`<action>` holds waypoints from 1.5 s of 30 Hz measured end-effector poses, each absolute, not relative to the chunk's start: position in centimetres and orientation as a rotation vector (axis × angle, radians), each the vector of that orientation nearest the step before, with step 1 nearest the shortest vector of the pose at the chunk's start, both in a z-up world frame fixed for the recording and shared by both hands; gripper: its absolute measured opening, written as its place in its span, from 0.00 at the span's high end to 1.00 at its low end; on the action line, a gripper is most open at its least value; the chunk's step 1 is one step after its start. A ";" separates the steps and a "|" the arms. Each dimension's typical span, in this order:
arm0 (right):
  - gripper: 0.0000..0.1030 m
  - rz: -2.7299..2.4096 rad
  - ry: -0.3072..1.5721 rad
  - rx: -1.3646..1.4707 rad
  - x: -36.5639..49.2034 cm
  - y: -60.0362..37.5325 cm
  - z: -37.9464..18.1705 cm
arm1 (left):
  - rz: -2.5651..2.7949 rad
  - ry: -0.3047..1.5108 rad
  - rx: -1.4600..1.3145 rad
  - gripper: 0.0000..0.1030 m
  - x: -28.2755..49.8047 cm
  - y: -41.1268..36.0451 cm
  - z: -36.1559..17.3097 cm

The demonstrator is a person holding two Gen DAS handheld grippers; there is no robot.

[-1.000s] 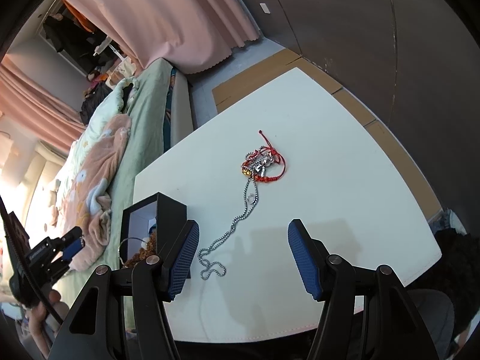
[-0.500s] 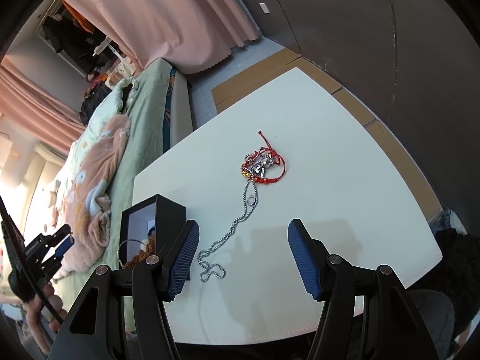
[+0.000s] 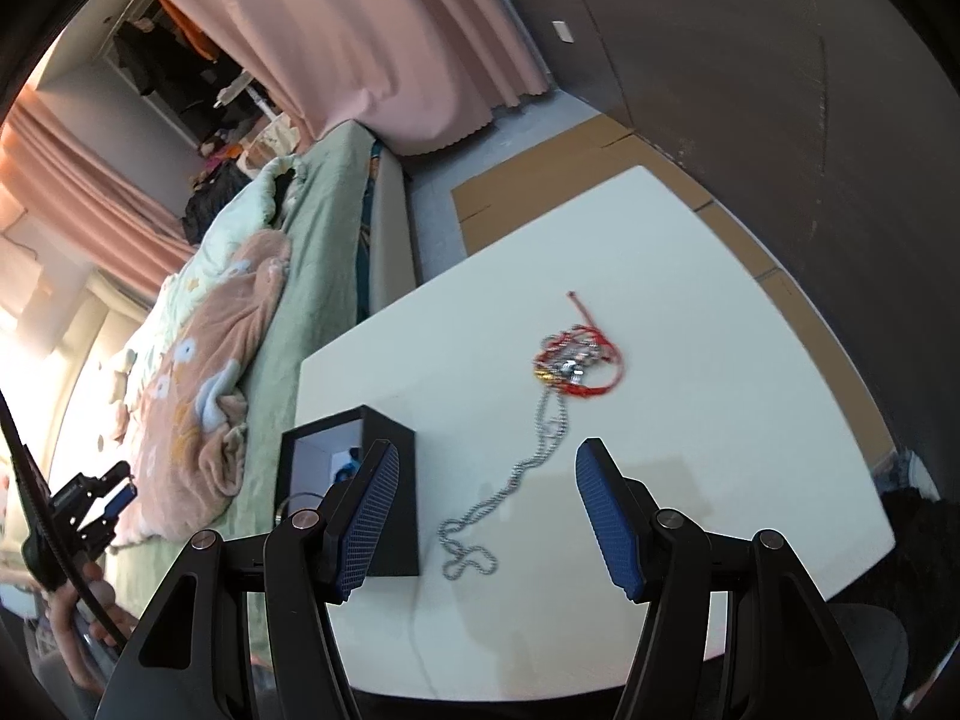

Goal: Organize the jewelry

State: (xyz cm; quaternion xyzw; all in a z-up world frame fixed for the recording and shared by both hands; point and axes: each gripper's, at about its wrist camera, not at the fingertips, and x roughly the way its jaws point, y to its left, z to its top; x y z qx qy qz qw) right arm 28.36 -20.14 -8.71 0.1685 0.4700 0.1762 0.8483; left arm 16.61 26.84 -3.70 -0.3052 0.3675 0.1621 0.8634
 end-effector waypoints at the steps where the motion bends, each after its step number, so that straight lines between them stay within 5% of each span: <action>1: 0.40 0.384 0.994 0.349 28.4 -19.5 -8.7 | 0.345 0.771 -0.640 0.59 16.5 27.1 -3.8; 20: 0.40 0.393 1.063 0.326 29.8 -17.5 -10.6 | 0.361 0.788 -0.742 0.58 19.7 31.0 -6.8; 25: 0.40 0.315 1.101 0.356 31.7 -19.5 -12.2 | 0.348 0.818 -0.802 0.32 20.7 31.7 -7.6; 31: 0.42 0.290 1.152 0.309 33.6 -18.4 -14.2 | 0.364 0.790 -0.807 0.30 19.0 32.1 -7.3; 45: 0.83 0.199 1.221 0.083 35.4 -15.3 -16.6 | 0.331 0.805 -0.750 0.30 17.2 29.1 -7.4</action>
